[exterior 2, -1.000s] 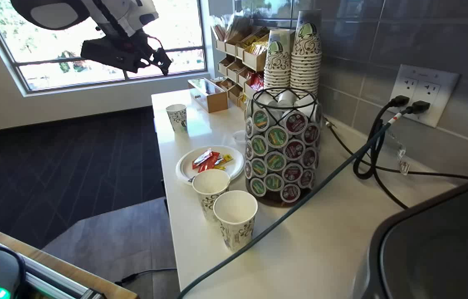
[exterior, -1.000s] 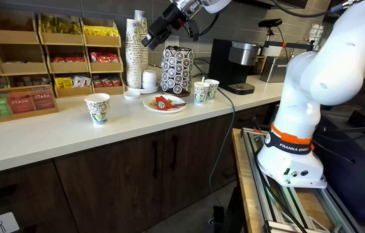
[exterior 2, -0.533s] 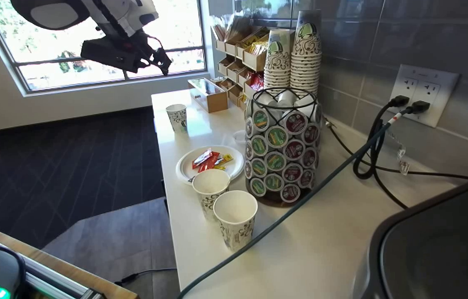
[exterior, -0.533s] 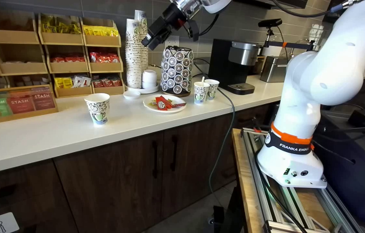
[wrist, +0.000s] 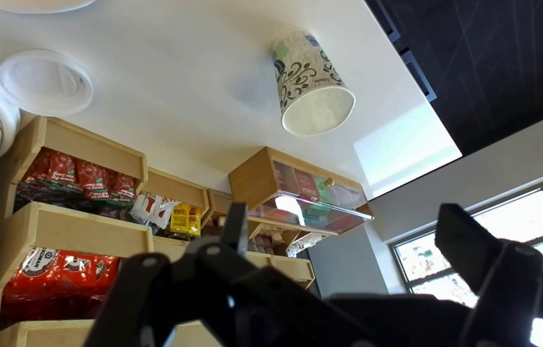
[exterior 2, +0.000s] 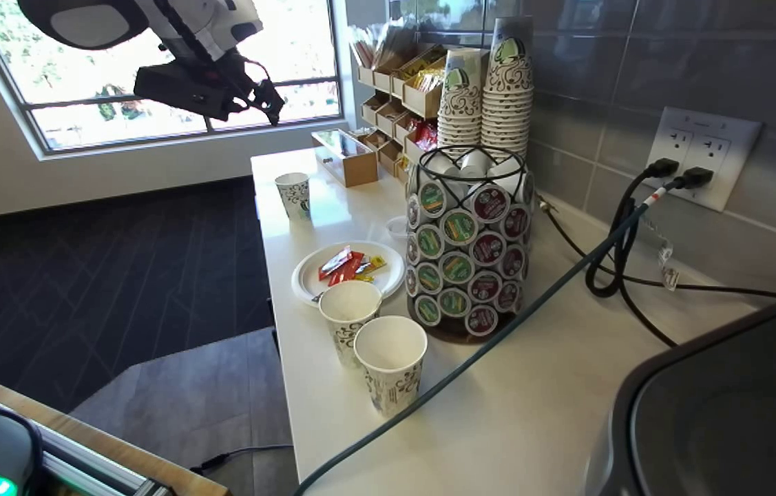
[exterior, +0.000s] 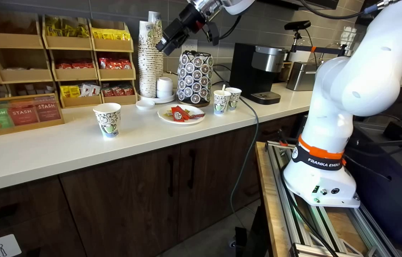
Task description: Open the cupboard
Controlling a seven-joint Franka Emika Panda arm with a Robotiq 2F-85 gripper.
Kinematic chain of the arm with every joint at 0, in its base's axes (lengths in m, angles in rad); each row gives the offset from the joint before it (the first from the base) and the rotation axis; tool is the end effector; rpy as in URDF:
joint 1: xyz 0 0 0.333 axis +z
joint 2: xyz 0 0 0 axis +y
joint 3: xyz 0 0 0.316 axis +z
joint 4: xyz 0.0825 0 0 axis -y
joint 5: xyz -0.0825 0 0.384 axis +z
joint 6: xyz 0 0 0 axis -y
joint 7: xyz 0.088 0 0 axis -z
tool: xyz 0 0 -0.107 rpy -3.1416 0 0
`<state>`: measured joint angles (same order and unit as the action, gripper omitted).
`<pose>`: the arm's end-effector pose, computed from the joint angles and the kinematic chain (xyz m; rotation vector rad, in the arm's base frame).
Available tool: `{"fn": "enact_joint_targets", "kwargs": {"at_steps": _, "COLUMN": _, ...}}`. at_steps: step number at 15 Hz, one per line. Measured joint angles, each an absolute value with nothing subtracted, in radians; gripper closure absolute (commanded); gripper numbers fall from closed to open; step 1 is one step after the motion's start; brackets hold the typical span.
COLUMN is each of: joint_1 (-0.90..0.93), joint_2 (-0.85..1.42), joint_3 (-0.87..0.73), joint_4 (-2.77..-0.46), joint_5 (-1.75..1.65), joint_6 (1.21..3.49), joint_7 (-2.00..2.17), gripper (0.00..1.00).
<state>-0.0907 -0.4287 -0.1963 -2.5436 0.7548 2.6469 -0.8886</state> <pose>0.4185 -0.1460 0.4676 -2.7210 -0.0172 -1.0275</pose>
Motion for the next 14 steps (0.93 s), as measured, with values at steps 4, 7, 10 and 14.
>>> {"fn": "enact_joint_targets", "kwargs": {"at_steps": 4, "joint_1": -0.085, "joint_2": -0.425, "joint_3": -0.197, "joint_4": -2.549, "joint_5": 0.752, "joint_6": 2.668, "joint_7": -0.874, "gripper": 0.0}}
{"fn": "enact_joint_targets", "kwargs": {"at_steps": 7, "joint_1": -0.113, "joint_2": -0.403, "joint_3": -0.134, "joint_4": -2.625, "joint_5": 0.689, "joint_6": 2.832, "joint_7": -0.771, "gripper": 0.0}}
{"fn": "enact_joint_targets", "kwargs": {"at_steps": 10, "joint_1": -0.215, "joint_2": -0.373, "joint_3": 0.018, "joint_4": -2.752, "joint_5": 0.582, "joint_6": 2.991, "joint_7": -0.591, "gripper": 0.0}}
{"fn": "enact_joint_targets", "kwargs": {"at_steps": 14, "joint_1": -0.507, "joint_2": -0.316, "joint_3": 0.297, "joint_4": -2.771, "joint_5": 0.362, "joint_6": 2.922, "joint_7": -0.284, "gripper": 0.0}}
